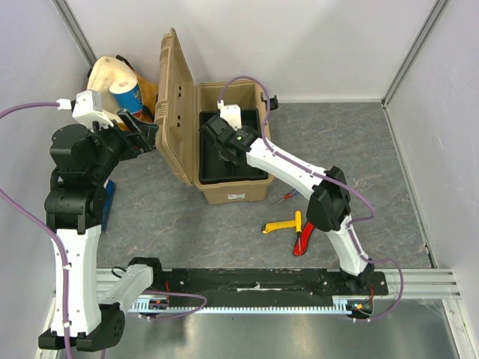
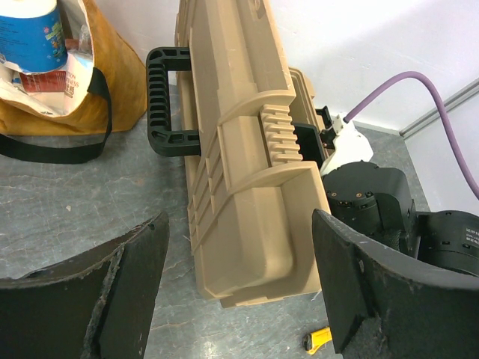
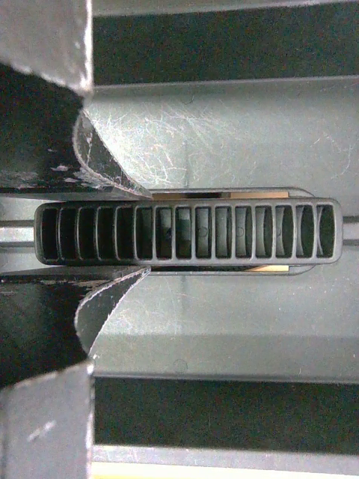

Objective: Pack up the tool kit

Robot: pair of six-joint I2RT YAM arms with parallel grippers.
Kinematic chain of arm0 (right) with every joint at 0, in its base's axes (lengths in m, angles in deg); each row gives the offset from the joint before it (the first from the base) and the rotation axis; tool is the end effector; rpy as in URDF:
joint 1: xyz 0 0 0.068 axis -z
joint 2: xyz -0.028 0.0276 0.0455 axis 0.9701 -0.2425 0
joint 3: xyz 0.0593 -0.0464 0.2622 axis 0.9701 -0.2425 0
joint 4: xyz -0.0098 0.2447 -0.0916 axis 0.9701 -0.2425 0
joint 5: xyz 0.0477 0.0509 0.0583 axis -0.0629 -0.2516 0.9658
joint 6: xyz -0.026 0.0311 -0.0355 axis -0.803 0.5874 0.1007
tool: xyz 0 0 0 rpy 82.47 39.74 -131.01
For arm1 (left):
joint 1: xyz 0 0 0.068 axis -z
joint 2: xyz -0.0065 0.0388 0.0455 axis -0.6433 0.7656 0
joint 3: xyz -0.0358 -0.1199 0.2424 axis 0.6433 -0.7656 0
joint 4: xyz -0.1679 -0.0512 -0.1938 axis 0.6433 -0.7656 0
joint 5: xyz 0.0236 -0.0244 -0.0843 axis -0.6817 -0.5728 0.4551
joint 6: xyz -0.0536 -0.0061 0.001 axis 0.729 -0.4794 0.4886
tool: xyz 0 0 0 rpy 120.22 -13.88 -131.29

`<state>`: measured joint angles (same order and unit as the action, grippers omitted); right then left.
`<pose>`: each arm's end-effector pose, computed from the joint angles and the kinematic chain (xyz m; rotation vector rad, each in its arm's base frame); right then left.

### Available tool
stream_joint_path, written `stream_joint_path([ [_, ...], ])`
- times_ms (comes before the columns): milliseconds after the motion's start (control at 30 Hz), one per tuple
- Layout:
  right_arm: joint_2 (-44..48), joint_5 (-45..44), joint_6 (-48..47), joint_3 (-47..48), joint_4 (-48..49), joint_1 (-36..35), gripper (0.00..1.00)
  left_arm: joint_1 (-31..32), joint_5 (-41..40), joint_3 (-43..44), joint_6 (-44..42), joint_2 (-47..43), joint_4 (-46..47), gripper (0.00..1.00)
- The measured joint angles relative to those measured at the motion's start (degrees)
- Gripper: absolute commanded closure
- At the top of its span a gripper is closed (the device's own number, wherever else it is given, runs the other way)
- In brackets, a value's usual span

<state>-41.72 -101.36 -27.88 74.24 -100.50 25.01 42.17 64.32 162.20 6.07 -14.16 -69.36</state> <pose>0.3188 0.3612 0.2962 -0.0629 2.2908 0.0169 0.1402 -0.0099 0.4870 -0.2004 1.7520 -0.4172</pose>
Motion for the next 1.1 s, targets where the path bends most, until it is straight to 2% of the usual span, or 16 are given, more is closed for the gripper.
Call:
stream_joint_path([
  [167, 0.3, -0.2, 0.0, -0.3, 0.5, 0.0, 0.43, 0.0, 0.0, 0.0, 0.0, 0.1, 0.0, 0.18],
  [300, 0.3, -0.4, -0.5, -0.2, 0.6, 0.2, 0.29, 0.0, 0.0, 0.0, 0.0, 0.3, 0.0, 0.18],
  [600, 3.0, -0.1, -3.0, -0.2, 1.7, 0.3, 0.26, 0.0, 0.1, 0.0, 0.0, 0.5, 0.0, 0.18],
  [767, 7.8, 0.3, -4.4, -1.7, 3.3, 0.6, 0.24, 0.0, 1.1, 0.0, 0.0, 1.0, 0.0, 0.18],
  [900, 15.9, 1.2, -4.2, -8.0, 4.4, 2.1, 0.24, 0.0, 2.6, 0.0, 0.0, 1.9, 0.0, 0.18],
  [1100, 30.6, 1.3, -1.5, -22.9, 5.4, 8.6, 0.23, 0.0, 3.6, 0.3, 0.0, 2.4, 0.2, 0.18],
])
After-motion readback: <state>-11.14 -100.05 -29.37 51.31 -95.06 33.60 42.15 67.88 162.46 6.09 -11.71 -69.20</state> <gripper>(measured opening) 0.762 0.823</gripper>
